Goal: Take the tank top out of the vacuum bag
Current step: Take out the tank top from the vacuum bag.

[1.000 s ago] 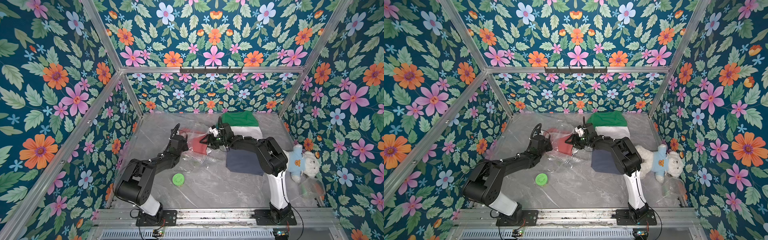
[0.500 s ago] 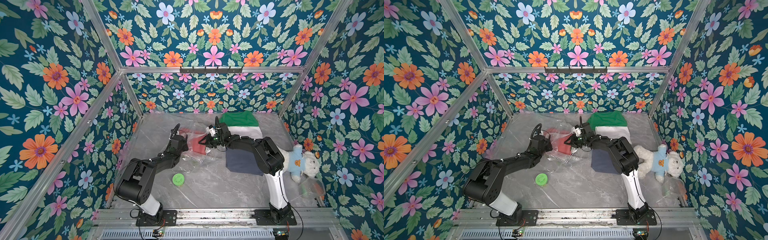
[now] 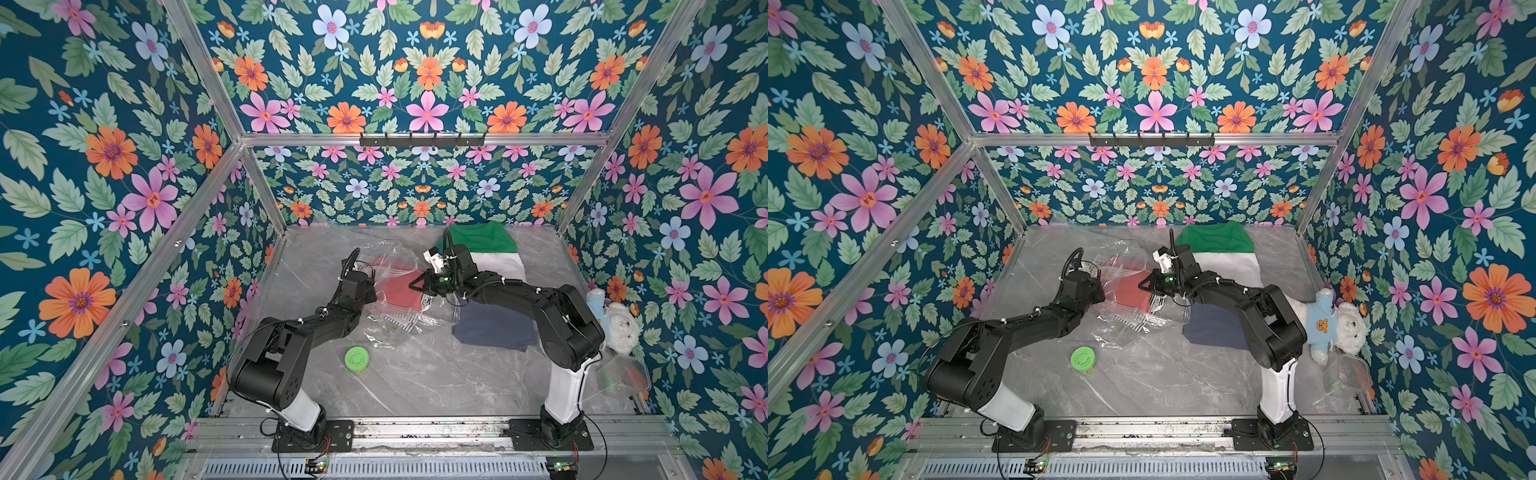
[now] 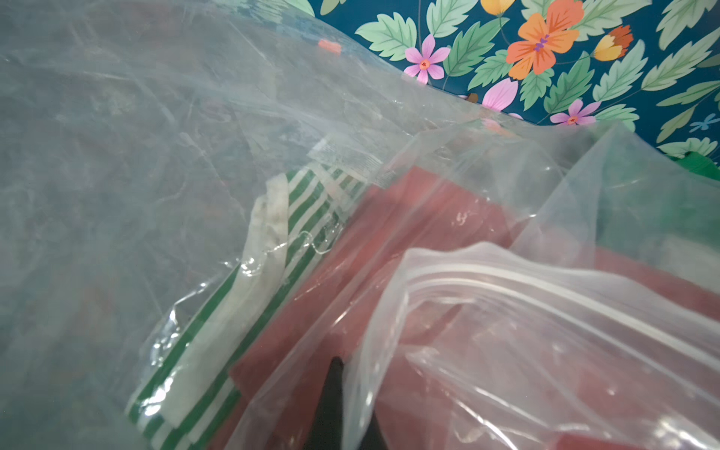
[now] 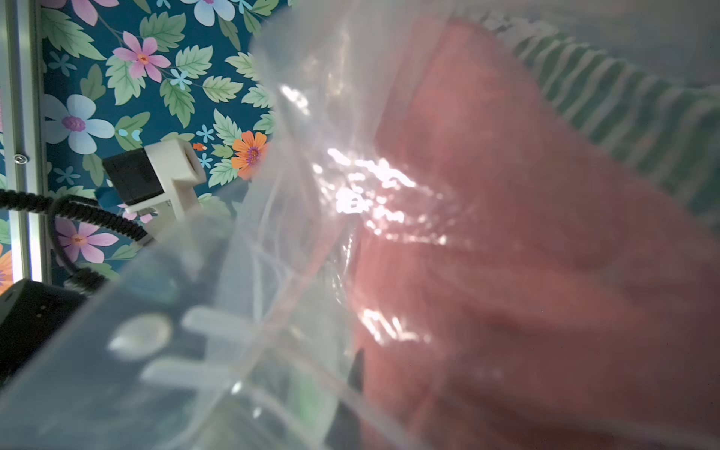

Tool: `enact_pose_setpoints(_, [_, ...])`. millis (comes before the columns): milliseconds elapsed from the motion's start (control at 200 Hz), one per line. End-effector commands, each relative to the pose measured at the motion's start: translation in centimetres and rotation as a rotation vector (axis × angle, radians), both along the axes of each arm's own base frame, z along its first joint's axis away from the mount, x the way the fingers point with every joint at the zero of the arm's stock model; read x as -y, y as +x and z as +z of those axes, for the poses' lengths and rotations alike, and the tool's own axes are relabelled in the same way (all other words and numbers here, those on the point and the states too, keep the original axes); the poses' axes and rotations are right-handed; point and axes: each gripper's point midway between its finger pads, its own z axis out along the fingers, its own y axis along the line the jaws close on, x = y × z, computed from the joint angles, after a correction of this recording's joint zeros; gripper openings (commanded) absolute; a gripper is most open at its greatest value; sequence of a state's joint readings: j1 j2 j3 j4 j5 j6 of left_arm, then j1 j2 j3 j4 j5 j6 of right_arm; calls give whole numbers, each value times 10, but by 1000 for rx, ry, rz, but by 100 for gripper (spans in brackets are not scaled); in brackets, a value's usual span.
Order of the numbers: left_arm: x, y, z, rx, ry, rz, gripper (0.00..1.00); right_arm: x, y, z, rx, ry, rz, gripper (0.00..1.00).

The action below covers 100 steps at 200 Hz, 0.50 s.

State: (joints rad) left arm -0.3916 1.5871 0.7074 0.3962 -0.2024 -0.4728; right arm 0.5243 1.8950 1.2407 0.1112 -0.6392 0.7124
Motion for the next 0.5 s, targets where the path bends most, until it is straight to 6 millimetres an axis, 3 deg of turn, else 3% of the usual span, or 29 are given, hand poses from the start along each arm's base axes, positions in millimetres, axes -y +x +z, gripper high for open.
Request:
enact_pose_setpoints(0, [-12,1,3,13,24,55,0,12,-8,3,13,-29,2,0])
enact_pose_setpoints(240, [-17,0,5,13,32,70,0,34,-37,19,33,-83,44,0])
enact_pose_setpoints(340, [-17,0,5,14,33,69,0,52,-45,19,-12,-89,35,0])
enact_pose_setpoints(365, [-17,0,5,14,34,68,0,57,-47,32,8,-80,30,0])
enact_pose_setpoints(495, [-17,2,5,12,38,67,0,81,-58,38,8,-143,25,0])
